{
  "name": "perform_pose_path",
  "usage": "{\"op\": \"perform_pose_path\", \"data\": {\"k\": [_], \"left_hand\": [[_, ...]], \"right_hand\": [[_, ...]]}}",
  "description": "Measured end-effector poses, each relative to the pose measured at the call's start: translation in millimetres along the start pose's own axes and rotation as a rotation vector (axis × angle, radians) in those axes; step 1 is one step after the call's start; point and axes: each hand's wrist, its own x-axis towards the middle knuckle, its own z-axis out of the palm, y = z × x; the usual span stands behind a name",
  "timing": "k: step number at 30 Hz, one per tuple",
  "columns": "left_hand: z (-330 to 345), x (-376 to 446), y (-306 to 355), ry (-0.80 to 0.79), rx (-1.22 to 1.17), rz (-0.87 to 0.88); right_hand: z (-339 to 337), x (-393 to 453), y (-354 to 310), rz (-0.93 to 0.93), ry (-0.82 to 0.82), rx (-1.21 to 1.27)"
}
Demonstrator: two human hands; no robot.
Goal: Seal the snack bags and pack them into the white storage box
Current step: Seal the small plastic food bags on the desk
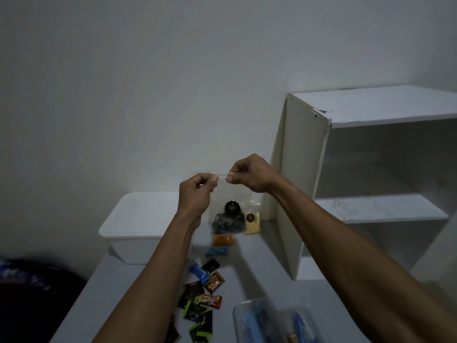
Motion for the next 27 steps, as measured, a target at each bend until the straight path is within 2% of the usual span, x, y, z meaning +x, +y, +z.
{"op": "perform_pose_path", "data": {"k": [13, 18, 23, 27], "left_hand": [[-10, 5, -11, 0.005, -0.082, -0.069], [-9, 2, -12, 0.01, -0.113, -0.089], [-15, 3, -14, 0.036, -0.15, -0.129], [-16, 1, -15, 0.034, -0.161, -0.136]], "right_hand": [[2, -10, 12, 0.123, 0.018, 0.221], [7, -13, 15, 0.172, 0.103, 0.295], [8, -19, 17, 0.245, 0.044, 0.433], [13, -22, 17, 0.26, 0.102, 0.491]]}}
